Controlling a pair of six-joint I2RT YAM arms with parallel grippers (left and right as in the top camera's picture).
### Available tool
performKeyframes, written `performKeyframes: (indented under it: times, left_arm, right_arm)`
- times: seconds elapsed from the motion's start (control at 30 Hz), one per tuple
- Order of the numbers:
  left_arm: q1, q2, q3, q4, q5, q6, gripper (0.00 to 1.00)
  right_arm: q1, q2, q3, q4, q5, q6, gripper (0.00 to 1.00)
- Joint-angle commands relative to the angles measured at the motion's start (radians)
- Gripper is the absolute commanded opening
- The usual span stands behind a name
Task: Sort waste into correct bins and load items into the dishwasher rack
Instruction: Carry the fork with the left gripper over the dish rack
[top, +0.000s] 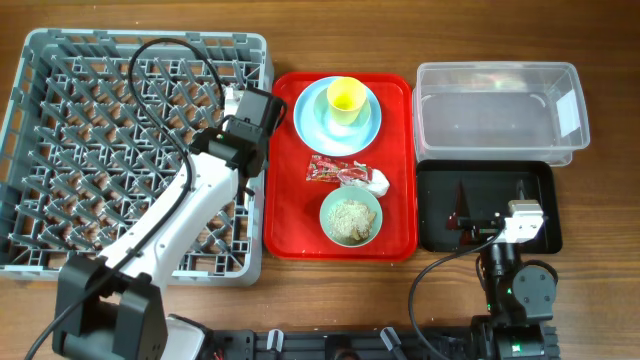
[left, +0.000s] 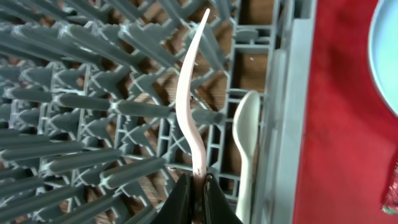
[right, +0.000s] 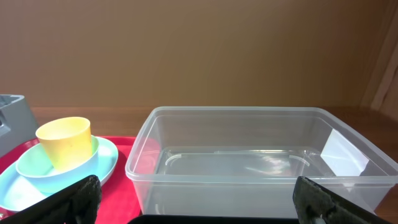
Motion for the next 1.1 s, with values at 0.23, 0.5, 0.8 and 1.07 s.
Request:
performKeyframes:
  times: [0.23, 0.5, 0.8, 1.07]
  left_arm:
    - [0.042, 0.026, 0.0, -0.005, 0.082, 0.037, 0.04]
    - [0.043, 0.025, 0.0, -0.019, 0.081, 0.034, 0.28]
    - [0.043, 0.025, 0.0, -0.016, 0.081, 0.034, 0.12]
    - [0.043, 0.025, 0.0, -0.021, 0.081, 0.034, 0.13]
  right_arm:
    - [-0.005, -0.002, -0.001, 0.006, 0.013, -0.006, 1.0]
    - [-0.005, -0.002, -0.001, 0.006, 0.012, -0.005, 1.0]
    - [-0.005, -0.002, -0.001, 0.006, 0.013, -0.006, 1.0]
    - [-0.005, -0.002, -0.001, 0.006, 0.013, -0.005, 1.0]
